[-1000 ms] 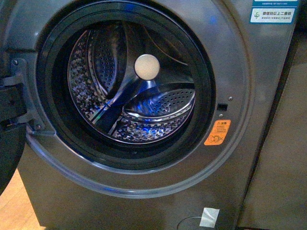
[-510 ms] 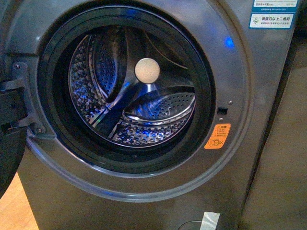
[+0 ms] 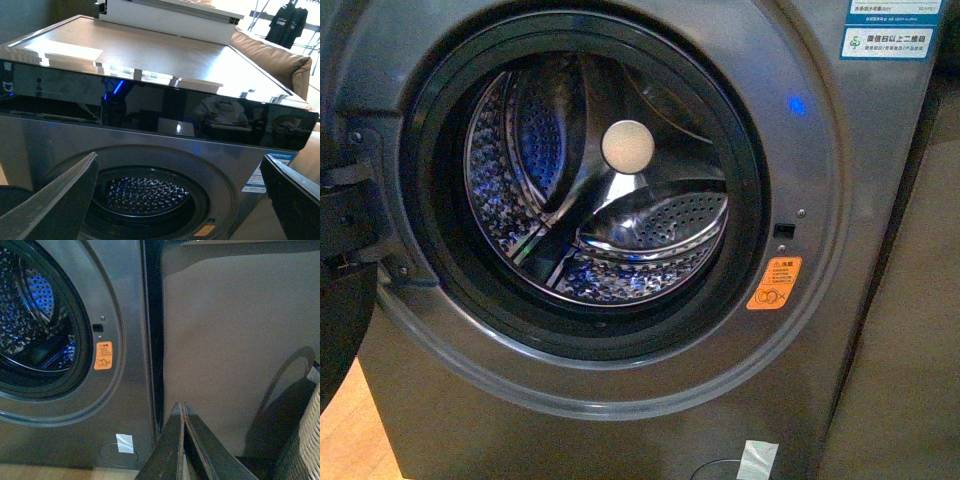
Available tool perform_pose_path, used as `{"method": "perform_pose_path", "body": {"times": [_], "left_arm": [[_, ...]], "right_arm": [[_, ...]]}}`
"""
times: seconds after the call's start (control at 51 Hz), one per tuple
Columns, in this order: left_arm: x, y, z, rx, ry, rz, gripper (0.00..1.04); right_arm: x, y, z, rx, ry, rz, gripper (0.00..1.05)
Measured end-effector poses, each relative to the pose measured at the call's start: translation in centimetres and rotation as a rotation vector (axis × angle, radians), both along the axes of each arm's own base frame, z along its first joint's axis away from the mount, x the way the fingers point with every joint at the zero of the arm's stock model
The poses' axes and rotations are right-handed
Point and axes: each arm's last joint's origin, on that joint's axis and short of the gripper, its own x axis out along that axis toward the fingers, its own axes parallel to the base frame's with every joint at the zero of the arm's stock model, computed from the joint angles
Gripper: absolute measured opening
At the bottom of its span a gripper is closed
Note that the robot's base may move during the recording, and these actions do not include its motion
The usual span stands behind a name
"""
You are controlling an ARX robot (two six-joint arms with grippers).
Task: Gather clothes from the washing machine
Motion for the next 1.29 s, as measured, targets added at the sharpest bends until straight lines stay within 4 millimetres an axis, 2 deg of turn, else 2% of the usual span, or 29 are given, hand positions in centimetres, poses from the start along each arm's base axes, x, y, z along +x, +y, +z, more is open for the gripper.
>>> {"method": "perform_pose_path", "body": {"times": [0.098, 0.216, 0.373, 0.627, 0.824, 0.941, 1.137, 1.294], "left_arm": [[-0.3, 0.1, -1.5, 0.050, -0.055, 0.083, 0.85], [-0.3, 1.1, -6.8, 0.118, -0.068, 0.091, 0.66], [-1.9, 3.5, -13.7, 0.145, -0.077, 0.112, 0.41], [-2.7, 5.2, -22.9, 0.182, -0.024, 0.101, 0.02], [-3.7, 6.4, -27.7, 0.185, -0.020, 0.107, 0.04], [-4.1, 6.9, -29.9, 0.186, -0.017, 0.108, 0.04], [-4.7, 8.1, -32.5, 0.188, -0.011, 0.106, 0.04], [-5.1, 8.2, -34.0, 0.189, -0.009, 0.109, 0.04]], "right_arm": [[0.0, 0.0, 0.0, 0.000, -0.002, 0.002, 0.02], [0.0, 0.0, 0.0, 0.000, -0.001, 0.001, 0.02], [0.0, 0.0, 0.0, 0.000, -0.001, 0.002, 0.02], [0.0, 0.0, 0.0, 0.000, -0.001, 0.002, 0.02], [0.0, 0.0, 0.0, 0.000, -0.001, 0.002, 0.02], [0.0, 0.0, 0.0, 0.000, -0.001, 0.002, 0.02], [0.0, 0.0, 0.0, 0.000, -0.001, 0.002, 0.02], [0.0, 0.0, 0.0, 0.000, -0.001, 0.002, 0.02]]}}
